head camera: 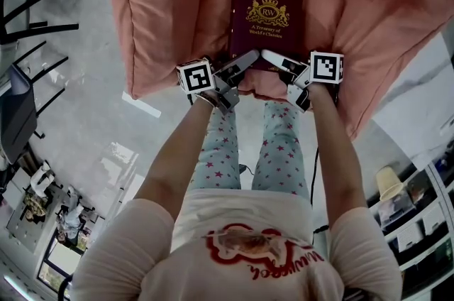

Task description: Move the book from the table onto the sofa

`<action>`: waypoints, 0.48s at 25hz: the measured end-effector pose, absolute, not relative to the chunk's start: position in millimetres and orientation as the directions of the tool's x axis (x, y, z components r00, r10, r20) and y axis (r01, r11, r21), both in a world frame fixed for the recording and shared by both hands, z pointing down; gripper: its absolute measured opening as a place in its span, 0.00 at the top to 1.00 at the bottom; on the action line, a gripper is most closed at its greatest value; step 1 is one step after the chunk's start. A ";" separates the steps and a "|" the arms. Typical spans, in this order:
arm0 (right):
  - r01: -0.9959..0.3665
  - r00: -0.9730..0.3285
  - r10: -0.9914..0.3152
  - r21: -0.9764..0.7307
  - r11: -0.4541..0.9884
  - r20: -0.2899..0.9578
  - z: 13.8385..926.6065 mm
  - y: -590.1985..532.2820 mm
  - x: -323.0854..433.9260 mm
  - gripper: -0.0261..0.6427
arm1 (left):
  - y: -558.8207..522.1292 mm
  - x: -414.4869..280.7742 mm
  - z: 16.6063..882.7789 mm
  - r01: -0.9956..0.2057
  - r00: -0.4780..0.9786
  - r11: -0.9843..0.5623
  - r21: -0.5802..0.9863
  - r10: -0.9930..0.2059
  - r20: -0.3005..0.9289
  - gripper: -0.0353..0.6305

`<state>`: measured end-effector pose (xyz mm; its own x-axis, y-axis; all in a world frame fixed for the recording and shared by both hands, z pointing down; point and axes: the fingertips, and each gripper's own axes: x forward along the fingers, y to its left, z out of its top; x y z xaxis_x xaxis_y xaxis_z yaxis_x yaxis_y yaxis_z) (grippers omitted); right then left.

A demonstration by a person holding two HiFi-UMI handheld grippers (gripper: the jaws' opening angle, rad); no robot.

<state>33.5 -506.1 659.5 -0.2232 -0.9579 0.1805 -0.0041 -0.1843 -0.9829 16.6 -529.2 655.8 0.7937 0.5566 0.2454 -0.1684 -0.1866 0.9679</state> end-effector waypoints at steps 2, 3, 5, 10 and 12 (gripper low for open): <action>-0.002 -0.217 -0.965 -0.988 -0.153 0.150 654.6 -510.1 34.1 0.55 | -529.0 16.1 657.3 -0.178 0.792 -0.191 0.965 0.555 0.255 0.59; -0.002 -0.216 -0.964 -0.987 -0.162 0.158 655.8 -509.4 34.6 0.54 | -529.0 16.5 657.8 -0.184 0.791 -0.191 0.964 0.553 0.260 0.59; -0.004 -0.213 -0.956 -0.979 -0.206 0.202 661.7 -505.5 35.5 0.53 | -529.2 17.1 658.8 -0.204 0.790 -0.188 0.961 0.548 0.275 0.59; -0.013 -0.199 -0.939 -0.959 -0.283 0.280 667.2 -502.9 35.3 0.51 | -533.9 19.5 653.7 -0.213 0.798 -0.233 0.949 0.518 0.306 0.57; -0.022 -0.194 -0.930 -0.949 -0.313 0.311 667.5 -501.8 34.9 0.50 | -536.8 18.4 651.9 -0.229 0.801 -0.266 0.936 0.495 0.337 0.55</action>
<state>34.9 -501.8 667.5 -0.1939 -0.9303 0.3114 -0.0216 -0.3133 -0.9494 18.4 -536.8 651.9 0.8012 0.4946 0.3369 -0.2293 -0.2662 0.9362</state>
